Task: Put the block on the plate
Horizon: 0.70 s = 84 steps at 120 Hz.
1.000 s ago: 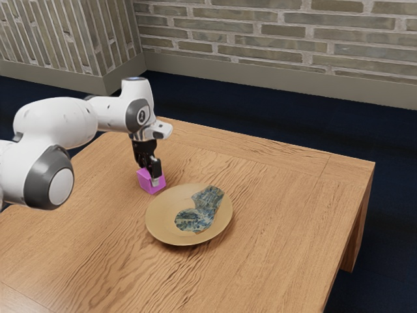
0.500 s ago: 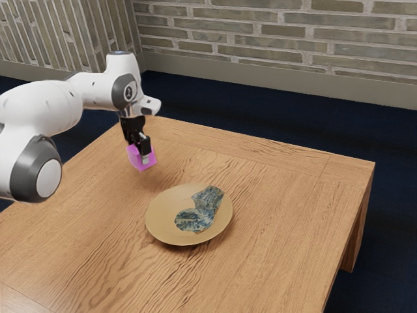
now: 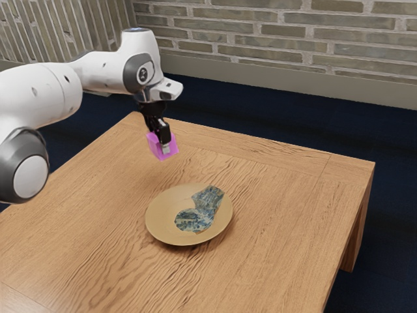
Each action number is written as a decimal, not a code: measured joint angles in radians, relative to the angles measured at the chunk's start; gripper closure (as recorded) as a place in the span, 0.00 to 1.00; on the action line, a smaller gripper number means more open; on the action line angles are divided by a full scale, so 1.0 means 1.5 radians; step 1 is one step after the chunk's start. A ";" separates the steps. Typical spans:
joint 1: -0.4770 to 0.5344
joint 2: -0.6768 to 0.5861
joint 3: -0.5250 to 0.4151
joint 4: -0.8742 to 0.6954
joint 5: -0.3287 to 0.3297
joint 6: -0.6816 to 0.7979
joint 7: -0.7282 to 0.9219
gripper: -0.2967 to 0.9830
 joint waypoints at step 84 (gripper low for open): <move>-0.070 -0.152 -0.065 -0.267 -0.010 0.049 0.003 0.44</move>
